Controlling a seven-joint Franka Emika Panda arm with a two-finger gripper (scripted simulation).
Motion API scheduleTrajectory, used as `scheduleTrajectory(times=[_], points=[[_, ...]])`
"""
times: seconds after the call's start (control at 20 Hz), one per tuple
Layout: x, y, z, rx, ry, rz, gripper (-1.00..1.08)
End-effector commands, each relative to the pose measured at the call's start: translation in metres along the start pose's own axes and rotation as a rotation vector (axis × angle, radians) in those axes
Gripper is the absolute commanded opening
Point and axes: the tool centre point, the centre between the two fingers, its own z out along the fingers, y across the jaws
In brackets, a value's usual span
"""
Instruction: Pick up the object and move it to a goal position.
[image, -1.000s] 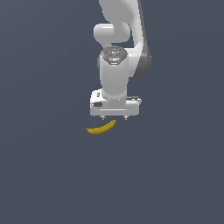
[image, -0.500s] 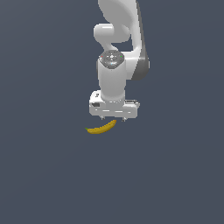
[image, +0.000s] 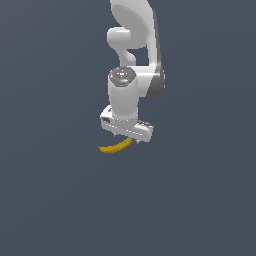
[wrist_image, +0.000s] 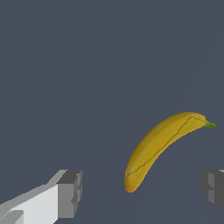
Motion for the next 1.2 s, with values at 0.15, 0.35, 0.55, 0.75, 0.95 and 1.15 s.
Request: scheduleTrajectory(times=[0.15,0.35,0.55,0.75,0.95,1.15], points=[[-0.002,0.011,0.016,0.0,0.0,0.175,1.0],[-0.003,0.019,0.027,-0.002,0.001,0.302,1.0],[-0.005,0.028,0.038,-0.005,0.003,0.429,1.0],[-0.007,0.038,0.049,-0.008,0.007,0.556,1.0],[-0.008,0.047,0.058,-0.012,0.012,0.678,1.0],[-0.01,0.055,0.066,-0.015,0.017,0.776,1.0]])
